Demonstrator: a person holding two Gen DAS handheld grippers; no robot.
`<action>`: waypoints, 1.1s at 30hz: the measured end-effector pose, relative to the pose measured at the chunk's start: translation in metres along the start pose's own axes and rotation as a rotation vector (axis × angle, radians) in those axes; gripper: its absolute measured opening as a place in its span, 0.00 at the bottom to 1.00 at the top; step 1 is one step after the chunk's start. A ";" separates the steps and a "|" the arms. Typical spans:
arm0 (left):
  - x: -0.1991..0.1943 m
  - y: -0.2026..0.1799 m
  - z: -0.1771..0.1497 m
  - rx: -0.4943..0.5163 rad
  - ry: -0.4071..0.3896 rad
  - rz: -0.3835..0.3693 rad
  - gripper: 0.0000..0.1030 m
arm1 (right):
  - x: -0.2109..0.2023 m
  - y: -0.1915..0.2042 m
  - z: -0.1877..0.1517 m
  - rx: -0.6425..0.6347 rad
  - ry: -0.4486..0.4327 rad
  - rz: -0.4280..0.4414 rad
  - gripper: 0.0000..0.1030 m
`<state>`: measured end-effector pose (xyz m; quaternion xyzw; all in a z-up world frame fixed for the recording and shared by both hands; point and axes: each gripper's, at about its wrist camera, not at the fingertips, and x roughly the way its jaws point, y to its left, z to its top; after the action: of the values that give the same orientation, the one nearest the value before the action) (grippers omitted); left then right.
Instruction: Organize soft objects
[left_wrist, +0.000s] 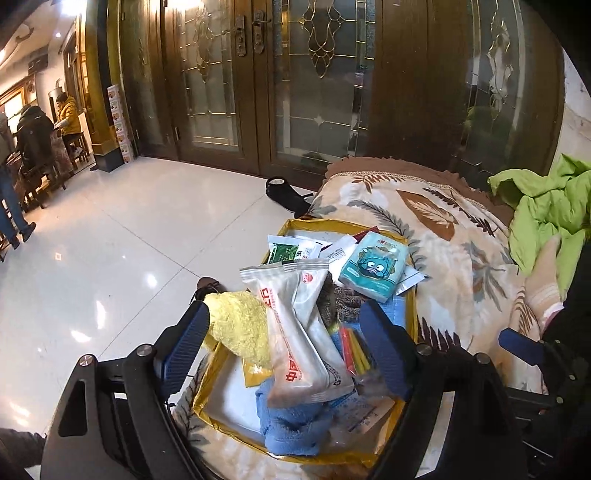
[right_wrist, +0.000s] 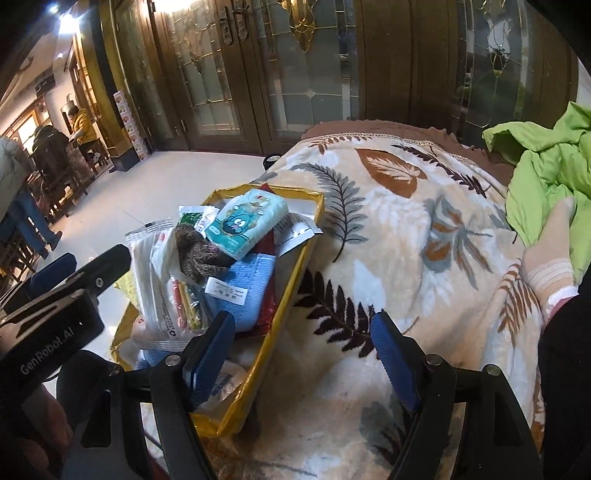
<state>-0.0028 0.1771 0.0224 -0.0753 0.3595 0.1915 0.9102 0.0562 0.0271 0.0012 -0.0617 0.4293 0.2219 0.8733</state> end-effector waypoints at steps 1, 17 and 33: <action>0.000 -0.001 0.000 0.003 0.001 -0.003 0.83 | 0.000 0.000 0.000 0.000 0.002 0.004 0.76; -0.002 -0.002 0.001 0.026 -0.037 -0.027 0.83 | 0.004 0.000 0.000 0.001 0.018 0.024 0.76; -0.011 -0.009 -0.002 0.061 -0.124 -0.031 0.83 | 0.003 -0.003 0.001 0.018 0.022 0.038 0.76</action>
<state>-0.0077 0.1656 0.0288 -0.0410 0.3070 0.1706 0.9354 0.0601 0.0257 -0.0007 -0.0481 0.4419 0.2338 0.8647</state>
